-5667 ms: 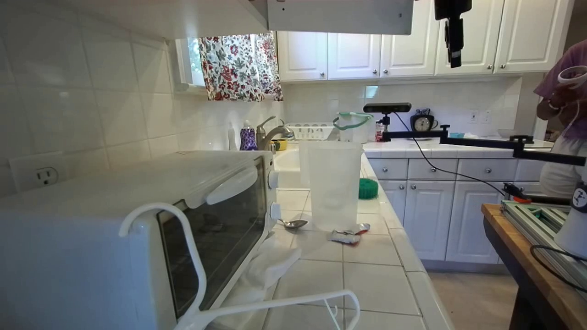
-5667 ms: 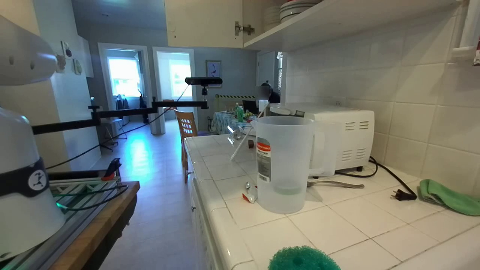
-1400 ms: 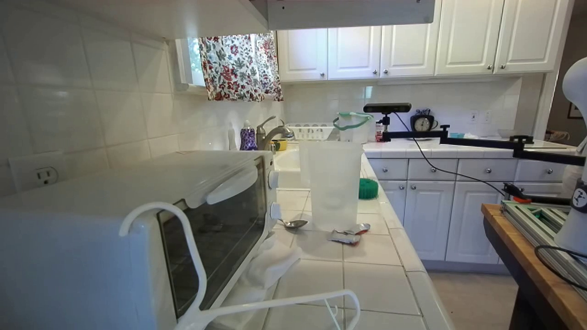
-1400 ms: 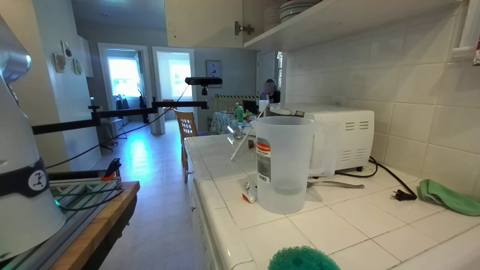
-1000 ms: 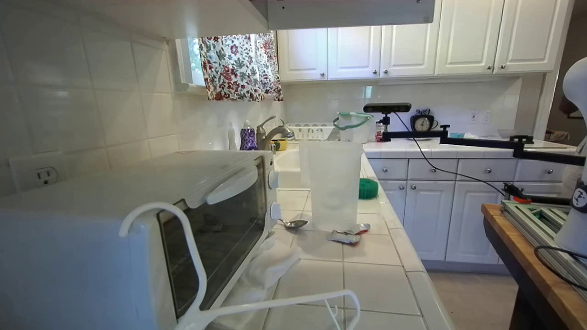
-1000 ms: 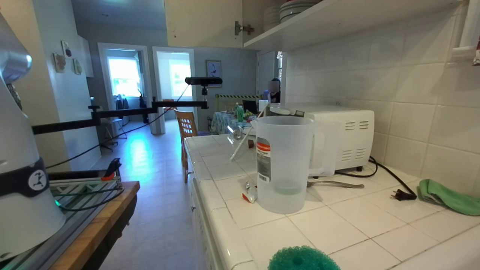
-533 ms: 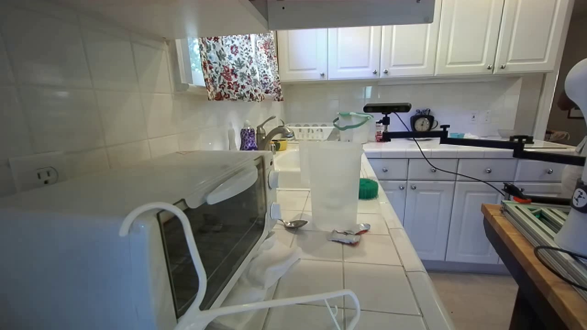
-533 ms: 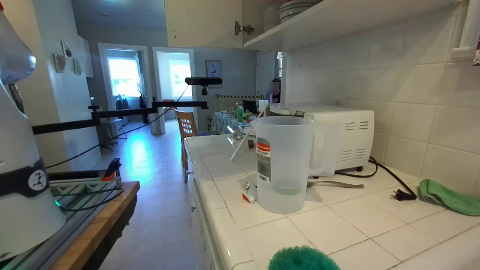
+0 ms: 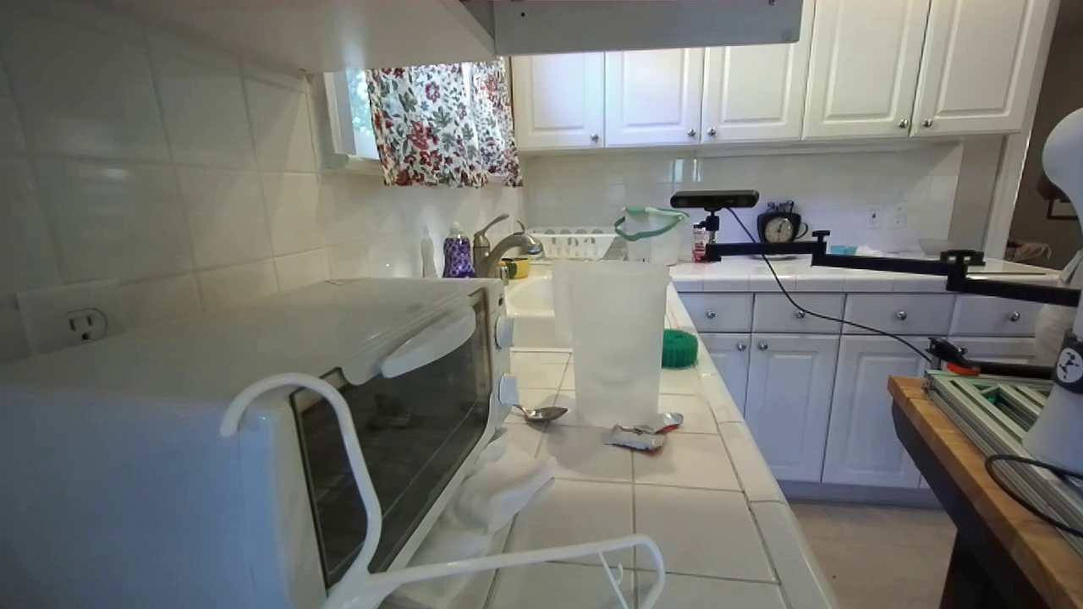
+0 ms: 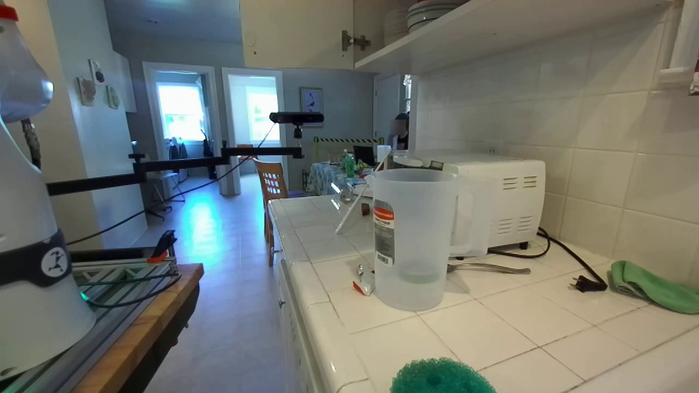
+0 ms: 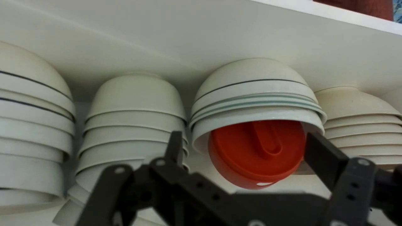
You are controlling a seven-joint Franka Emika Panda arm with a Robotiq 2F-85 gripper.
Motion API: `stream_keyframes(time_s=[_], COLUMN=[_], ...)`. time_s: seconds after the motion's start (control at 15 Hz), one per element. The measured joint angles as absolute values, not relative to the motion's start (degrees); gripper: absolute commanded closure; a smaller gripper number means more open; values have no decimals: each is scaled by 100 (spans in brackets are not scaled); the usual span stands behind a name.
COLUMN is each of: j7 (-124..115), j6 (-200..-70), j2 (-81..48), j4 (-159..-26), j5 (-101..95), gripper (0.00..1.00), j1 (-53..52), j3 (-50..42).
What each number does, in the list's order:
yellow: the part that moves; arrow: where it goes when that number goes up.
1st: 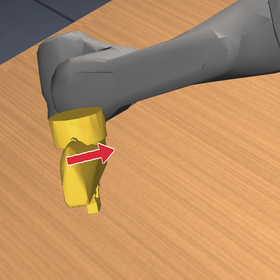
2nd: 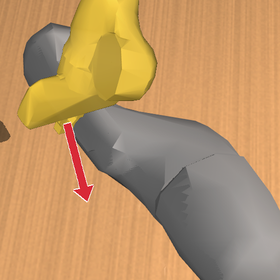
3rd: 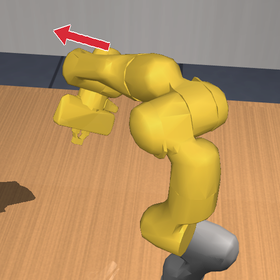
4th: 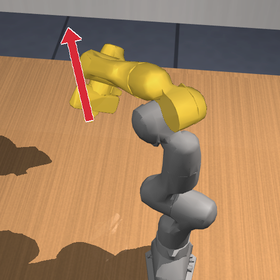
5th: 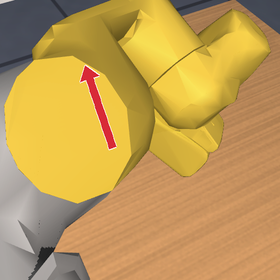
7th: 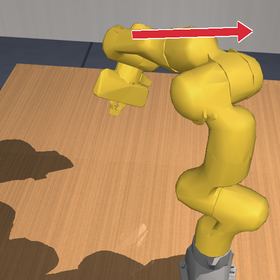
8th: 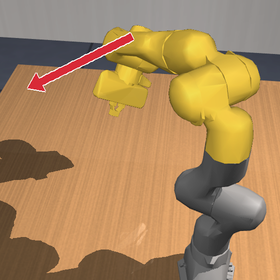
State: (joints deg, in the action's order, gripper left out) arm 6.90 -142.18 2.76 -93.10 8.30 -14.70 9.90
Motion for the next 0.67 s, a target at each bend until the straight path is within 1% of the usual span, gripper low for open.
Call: stream_keyframes(time_s=[0.67], j7=[583], j6=[-13801], j2=[-470], j4=[-8375], j5=[509], gripper=[0], j1=[-1477], j3=[1223])
